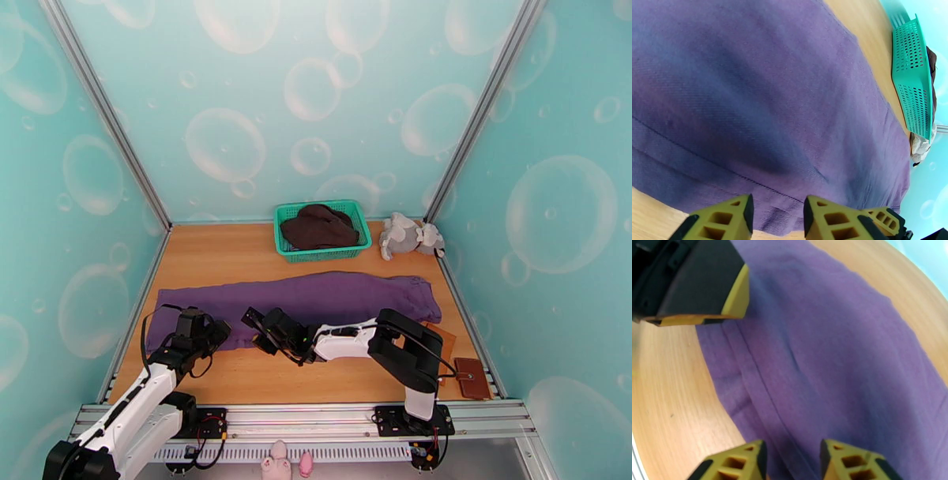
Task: Fold and stack the trousers
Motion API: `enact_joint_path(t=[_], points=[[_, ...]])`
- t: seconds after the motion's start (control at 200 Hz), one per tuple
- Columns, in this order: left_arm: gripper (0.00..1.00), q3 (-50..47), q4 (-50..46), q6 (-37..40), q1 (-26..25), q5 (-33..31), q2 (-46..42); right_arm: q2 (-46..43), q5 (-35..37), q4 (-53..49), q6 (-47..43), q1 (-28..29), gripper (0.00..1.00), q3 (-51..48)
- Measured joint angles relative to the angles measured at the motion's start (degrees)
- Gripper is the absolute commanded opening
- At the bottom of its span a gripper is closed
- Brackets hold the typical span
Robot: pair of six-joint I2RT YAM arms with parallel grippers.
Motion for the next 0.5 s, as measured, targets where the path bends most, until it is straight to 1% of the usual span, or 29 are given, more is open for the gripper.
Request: enact_joint_path(t=[0.05,0.085,0.25,0.33,0.365,0.415,0.46,0.5], points=[[0.39,0.0,0.0,0.0,0.1,0.0,0.1,0.7,0.0,-0.7,-0.2,0.2,0.39,0.6],[0.39,0.0,0.0,0.0,0.1,0.0,0.3,1.2,0.0,-1.3,-0.2,0.2,0.36,1.0],[0.38,0.0,0.2,0.0,0.1,0.6,1.7,3.2,-0.1,-3.1,-0.2,0.3,0.32,2.5],[0.38,0.0,0.5,0.0,0.0,0.6,2.4,3.9,-0.1,-3.5,-0.2,0.3,0.25,2.8],[0.38,0.0,0.5,0.0,0.0,0.6,2.5,4.2,-0.1,-3.8,-0.2,0.3,0.2,3.0],[0.38,-0.1,0.8,0.0,0.0,0.6,2.7,4.6,-0.1,-4.3,-0.3,0.3,0.12,3.4],[0.38,-0.4,1.2,0.0,0.0,0.6,2.8,4.9,0.0,-4.6,-0.2,0.3,0.08,3.9],[0.38,-0.6,1.4,0.0,0.0,0.6,3.0,4.9,0.0,-5.0,-0.2,0.3,0.02,4.3]])
